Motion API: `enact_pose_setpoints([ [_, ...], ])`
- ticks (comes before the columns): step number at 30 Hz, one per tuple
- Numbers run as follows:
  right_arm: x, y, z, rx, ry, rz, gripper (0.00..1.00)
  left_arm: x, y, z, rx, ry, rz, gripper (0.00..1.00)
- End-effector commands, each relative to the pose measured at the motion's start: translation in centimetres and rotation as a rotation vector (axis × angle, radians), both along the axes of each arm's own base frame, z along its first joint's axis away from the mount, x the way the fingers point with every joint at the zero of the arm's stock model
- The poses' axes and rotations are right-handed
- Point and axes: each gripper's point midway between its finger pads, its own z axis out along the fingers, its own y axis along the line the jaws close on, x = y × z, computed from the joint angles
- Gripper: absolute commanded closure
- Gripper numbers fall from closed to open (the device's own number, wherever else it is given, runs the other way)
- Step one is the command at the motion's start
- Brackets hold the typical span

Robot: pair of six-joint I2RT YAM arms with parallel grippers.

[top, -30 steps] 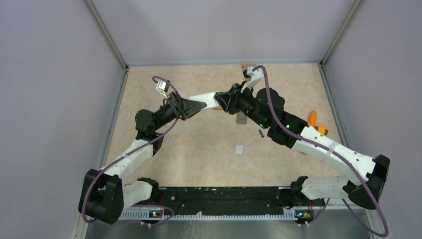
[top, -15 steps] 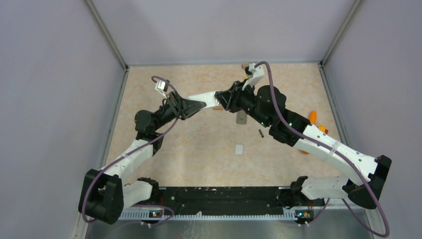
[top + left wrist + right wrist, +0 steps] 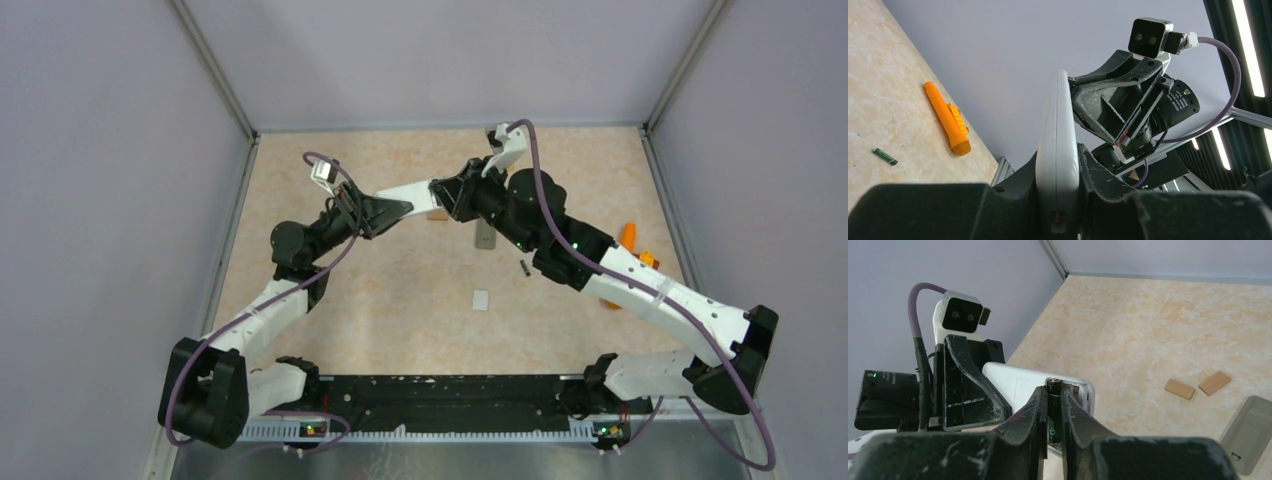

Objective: Load the batteries into the remote control
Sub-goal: Load the battery into the remote control.

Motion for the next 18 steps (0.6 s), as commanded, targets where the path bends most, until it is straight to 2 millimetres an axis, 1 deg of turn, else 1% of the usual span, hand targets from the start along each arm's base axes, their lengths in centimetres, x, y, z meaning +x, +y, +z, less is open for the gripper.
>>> enact_pose_setpoints([
  [1, 0.6, -0.6, 1.7, 0.071, -0.037, -0.061, 0.94, -1.6, 0.4, 2.5, -0.067, -0.094, -0.023, 1.0],
  [5, 0.6, -0.5, 1.3, 0.064, -0.032, -0.06, 0.91, -1.7, 0.5, 2.8, -0.089, -0.088, -0.029, 1.0],
  [8, 0.4, -0.5, 1.1, 0.055, -0.024, -0.05, 0.81, -1.6, 0.5, 2.9, -0.099, -0.084, -0.024, 1.0],
  [11, 0.2, -0.8, 1.0, 0.057, -0.019, -0.048, 0.75, -1.4, 0.6, 3.0, -0.108, -0.079, -0.016, 1.0],
  [14, -0.2, -1.1, 1.7, 0.072, -0.025, -0.041, 0.7, -1.2, 0.7, 3.0, -0.109, -0.08, -0.007, 1.0],
  [18, -0.7, -1.3, 2.6, 0.088, -0.031, -0.027, 0.68, -0.9, 0.7, 2.8, -0.109, -0.078, 0.001, 1.0],
])
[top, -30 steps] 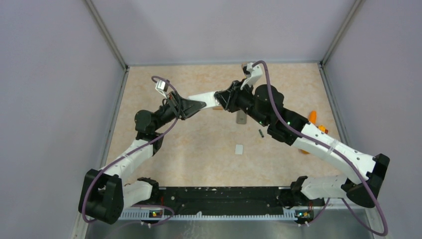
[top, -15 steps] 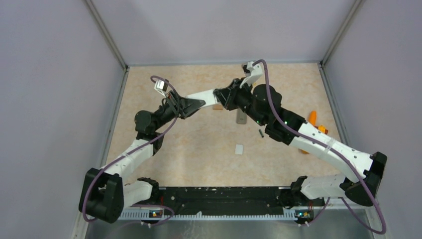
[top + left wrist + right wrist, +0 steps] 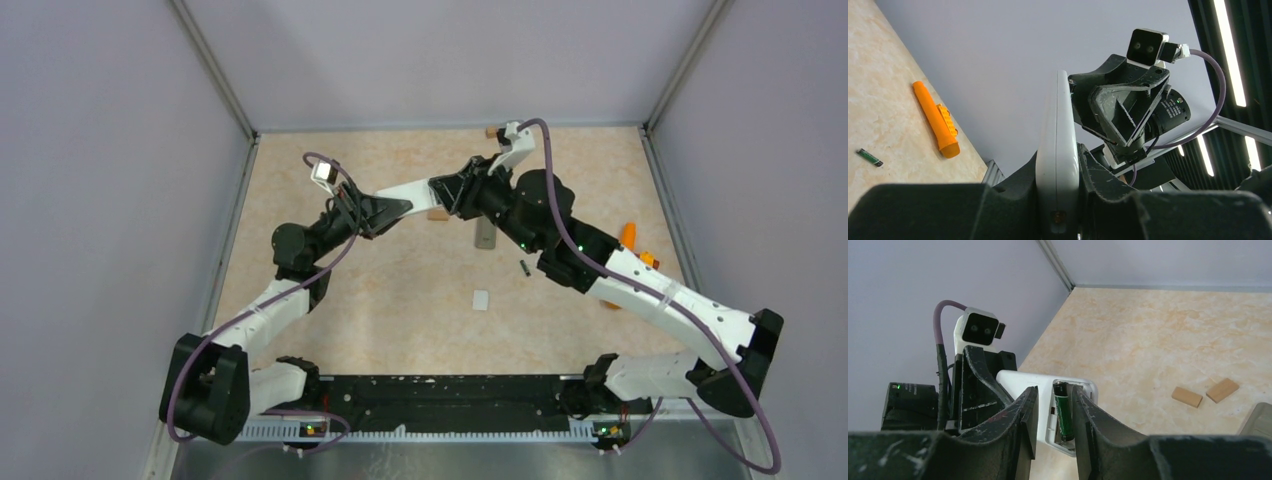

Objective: Load the batteries into the remote control
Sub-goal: Load the battery into the remote control.

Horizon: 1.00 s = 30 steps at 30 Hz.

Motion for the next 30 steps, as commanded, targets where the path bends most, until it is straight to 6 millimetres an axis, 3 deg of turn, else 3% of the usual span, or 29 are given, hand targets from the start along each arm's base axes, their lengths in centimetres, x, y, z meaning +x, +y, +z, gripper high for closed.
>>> enact_pose_setpoints([
  [1, -0.7, -1.1, 1.4, 0.027, -0.015, -0.007, 0.68, -1.1, 0.5, 2.6, -0.061, -0.121, 0.012, 1.0],
  [9, -1.0, -1.2, 1.7, 0.033, -0.011, 0.003, 0.76, -0.9, 0.5, 2.5, -0.059, -0.127, 0.02, 1.0],
  [21, -1.4, 0.0, -0.3, 0.005, 0.068, 0.046, 0.96, -0.7, 0.6, 2.6, -0.066, -0.145, 0.041, 1.0],
  [25, -1.7, 0.6, -0.7, 0.018, 0.09, 0.075, 0.98, -0.6, 0.7, 2.9, -0.082, -0.152, 0.042, 1.0],
  [30, -1.4, -0.2, -0.2, 0.034, 0.089, 0.034, 0.98, -0.5, 0.7, 2.6, -0.082, -0.147, 0.048, 1.0],
])
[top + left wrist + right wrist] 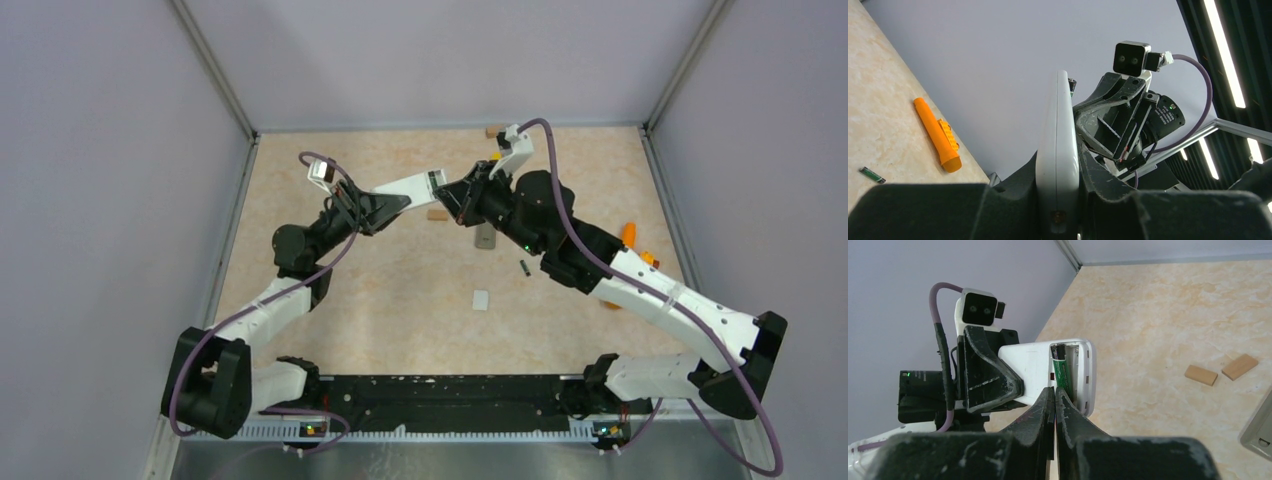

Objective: Load the batteries into the remote control
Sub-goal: Load the battery into the remote control.

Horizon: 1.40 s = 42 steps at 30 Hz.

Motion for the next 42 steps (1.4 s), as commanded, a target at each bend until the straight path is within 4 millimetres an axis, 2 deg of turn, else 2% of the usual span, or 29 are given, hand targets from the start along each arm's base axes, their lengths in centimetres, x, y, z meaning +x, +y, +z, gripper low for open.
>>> enact_pose_setpoints([
  [1, -0.1, -0.4, 1.0, 0.021, 0.003, -0.019, 0.98, -1.0, 0.4, 1.7, -0.045, -0.1, 0.014, 1.0],
  [7, -0.5, -1.4, 2.2, 0.048, -0.004, -0.032, 0.93, -0.7, 0.3, 1.3, -0.027, -0.101, 0.026, 1.0],
  [13, -2.3, -2.4, 3.2, 0.127, 0.02, 0.001, 0.9, -0.1, 0.4, 1.0, -0.011, -0.113, 0.055, 1.0],
  [16, -3.2, -3.5, 2.8, 0.202, 0.071, -0.008, 0.89, 0.0, 0.4, 1.0, -0.003, -0.128, 0.069, 1.0],
  [18, -3.6, -3.8, 1.8, 0.252, 0.131, -0.017, 0.76, 0.1, 0.4, 1.0, 0.003, -0.139, 0.077, 1.0],
  [22, -3.9, -3.2, -1.0, 0.35, 0.26, -0.02, 0.36, 0.1, 0.3, 1.4, 0.008, -0.166, 0.082, 1.0],
  [23, -4.1, -2.7, -1.1, 0.394, 0.269, 0.003, 0.32, 0.0, 0.3, 1.5, 0.011, -0.171, 0.077, 1.0],
  [27, -4.7, -0.7, -0.6, 0.545, 0.303, 0.109, 0.26, -0.3, 0.2, 1.4, 0.026, -0.182, 0.064, 1.0],
  [30, -4.3, 0.2, 0.1, 0.603, 0.314, 0.137, 0.23, -0.8, 0.1, 1.4, 0.038, -0.195, 0.053, 1.0],
  [35, -3.7, 0.7, 1.5, 0.672, 0.298, 0.158, 0.18, -1.1, 0.0, 1.0, 0.065, -0.196, 0.048, 1.0],
  [42, -1.4, 0.0, 0.7, 0.746, 0.376, 0.086, 0.13, -1.7, -0.1, 1.1, 0.072, -0.214, 0.023, 1.0],
])
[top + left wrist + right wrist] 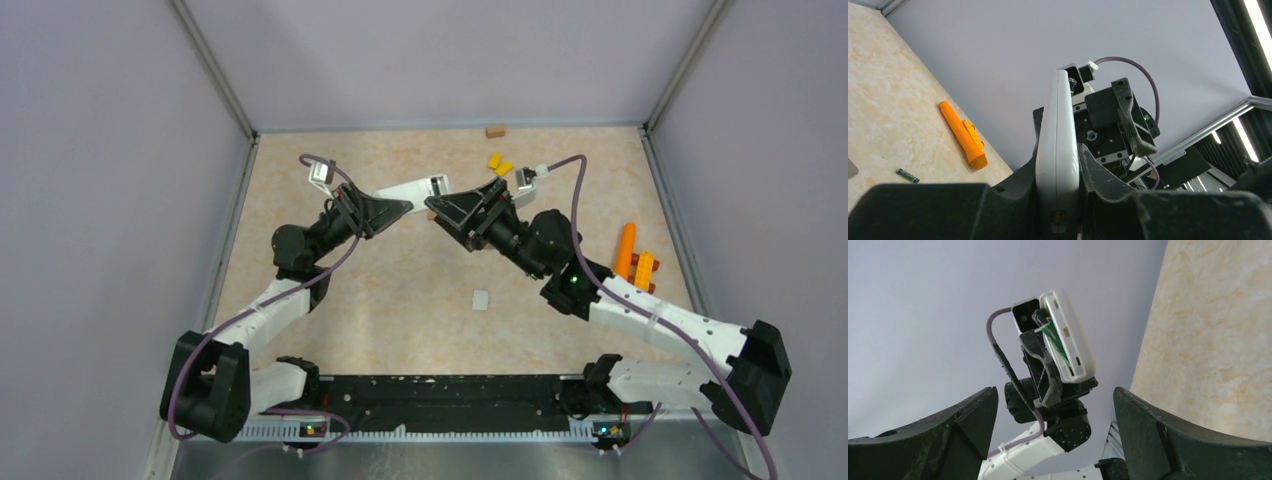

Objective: Load the batteries into the remote control
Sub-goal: Load the battery into the remote control.

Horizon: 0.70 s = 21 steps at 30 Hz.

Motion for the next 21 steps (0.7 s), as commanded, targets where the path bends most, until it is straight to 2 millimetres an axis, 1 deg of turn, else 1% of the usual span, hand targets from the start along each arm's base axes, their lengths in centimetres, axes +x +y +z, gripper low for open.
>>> enact_pose_setpoints([
  [1, 1.7, -1.1, 2.7, 0.141, 0.024, -0.048, 0.13, -1.6, 0.1, 1.9, -0.004, -0.112, -0.02, 1.0],
  [5, 3.0, -1.4, 2.7, 0.17, 0.047, -0.053, 0.12, -2.1, -0.1, 1.8, 0.01, -0.125, -0.044, 1.0],
  [8, 3.5, -1.3, 2.9, 0.18, 0.048, -0.042, 0.12, -2.2, -0.2, 1.6, 0.016, -0.125, -0.056, 1.0],
  [13, 3.8, -1.1, 2.8, 0.189, 0.07, -0.027, 0.12, -2.5, -0.3, 1.5, 0.023, -0.134, -0.071, 1.0],
  [17, 3.6, -1.3, 3.1, 0.213, 0.07, -0.022, 0.12, -3.2, -0.4, 1.6, 0.026, -0.162, -0.109, 1.0],
  [21, 3.5, -1.2, 2.9, 0.206, 0.077, -0.015, 0.12, -3.3, -0.5, 1.6, 0.021, -0.164, -0.124, 1.0],
])
